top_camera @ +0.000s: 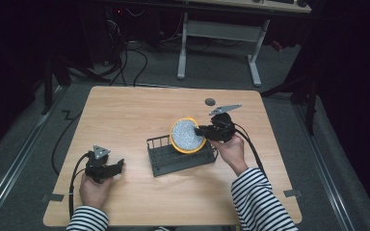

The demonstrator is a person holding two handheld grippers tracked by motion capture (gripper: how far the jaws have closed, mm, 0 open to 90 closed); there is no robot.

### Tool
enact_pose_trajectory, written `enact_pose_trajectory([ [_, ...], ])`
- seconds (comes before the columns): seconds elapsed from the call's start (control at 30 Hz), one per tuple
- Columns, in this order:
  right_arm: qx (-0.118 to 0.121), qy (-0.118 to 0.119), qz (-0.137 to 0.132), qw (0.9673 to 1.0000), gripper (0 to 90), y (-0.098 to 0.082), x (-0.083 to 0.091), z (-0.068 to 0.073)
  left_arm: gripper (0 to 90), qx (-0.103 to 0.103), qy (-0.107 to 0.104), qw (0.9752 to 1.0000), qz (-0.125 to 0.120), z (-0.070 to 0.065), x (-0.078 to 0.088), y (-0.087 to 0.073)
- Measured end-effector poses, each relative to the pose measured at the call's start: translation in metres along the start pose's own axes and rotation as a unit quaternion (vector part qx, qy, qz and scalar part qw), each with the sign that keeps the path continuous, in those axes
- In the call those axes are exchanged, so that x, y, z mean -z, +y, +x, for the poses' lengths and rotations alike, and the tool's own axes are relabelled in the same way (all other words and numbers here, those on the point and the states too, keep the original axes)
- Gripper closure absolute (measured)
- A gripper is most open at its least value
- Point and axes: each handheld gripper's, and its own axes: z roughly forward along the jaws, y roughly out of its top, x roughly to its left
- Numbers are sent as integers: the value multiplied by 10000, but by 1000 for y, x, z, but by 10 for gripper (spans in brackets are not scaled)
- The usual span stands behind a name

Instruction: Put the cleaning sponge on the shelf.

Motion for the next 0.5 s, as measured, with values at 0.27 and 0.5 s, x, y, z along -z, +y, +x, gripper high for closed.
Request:
enact_pose_trajectory([
  [0.27,54,10,102,9999,784,-4,-3,2,291,-1,0,10000,1,0,0,0],
  [0.5,37,14,195,9998,784,-13,-4,0,291,0,1,10000,1,0,0,0],
])
